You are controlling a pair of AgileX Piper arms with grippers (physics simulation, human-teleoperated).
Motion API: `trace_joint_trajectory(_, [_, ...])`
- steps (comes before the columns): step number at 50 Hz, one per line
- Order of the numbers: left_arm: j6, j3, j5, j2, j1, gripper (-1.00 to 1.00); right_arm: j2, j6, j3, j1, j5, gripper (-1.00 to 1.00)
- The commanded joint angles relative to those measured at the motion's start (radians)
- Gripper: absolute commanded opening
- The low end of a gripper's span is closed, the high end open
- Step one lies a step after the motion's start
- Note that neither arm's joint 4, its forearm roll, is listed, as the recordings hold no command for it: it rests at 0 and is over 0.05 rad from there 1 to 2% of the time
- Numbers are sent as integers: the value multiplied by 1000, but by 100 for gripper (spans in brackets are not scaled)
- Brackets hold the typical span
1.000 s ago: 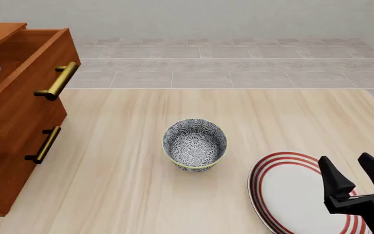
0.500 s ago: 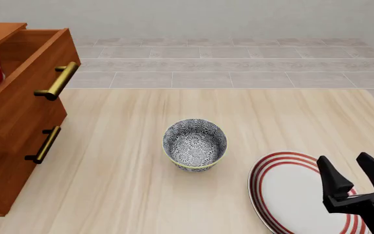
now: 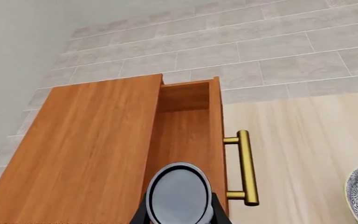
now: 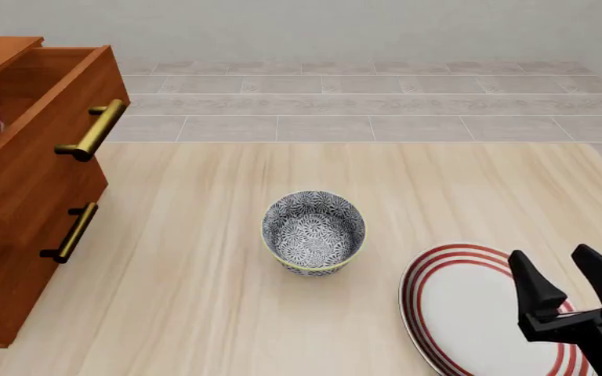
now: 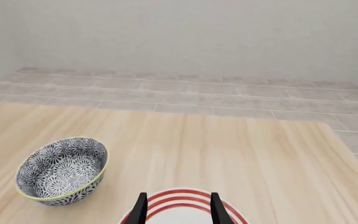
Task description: Put the ketchup in the top drawer of the cabinet.
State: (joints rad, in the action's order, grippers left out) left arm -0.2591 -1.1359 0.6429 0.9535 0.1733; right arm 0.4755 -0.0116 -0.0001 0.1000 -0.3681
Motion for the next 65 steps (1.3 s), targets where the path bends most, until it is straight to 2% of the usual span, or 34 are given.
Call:
trace_joint_trajectory(1, [-21,-5,-3,0,11,-100,26,-1,0,3,-24,100])
trace_joint_trajectory(12, [-24,12,-16,0,9,-100,36,-1,0,6,-30,100])
trace_joint_trajectory(13, [-26,14,-16,-1,8,100,40,0,0,8,-34,100])
trace_joint_trajectory(36, [-39,29,-6,-41,-12,100,47,-1,0,8,-40,100])
trace_joint_trajectory(50, [-73,-86,140,-161,-76,100,41,-2,0,9,-34,100])
trace_joint_trajectory(59, [-78,-102,194,-225,-109,100,35,4,0,3,-27,100])
trace_joint_trajectory(65, [-86,-58,206,-287,-132,100,39,15,0,6,-31,100])
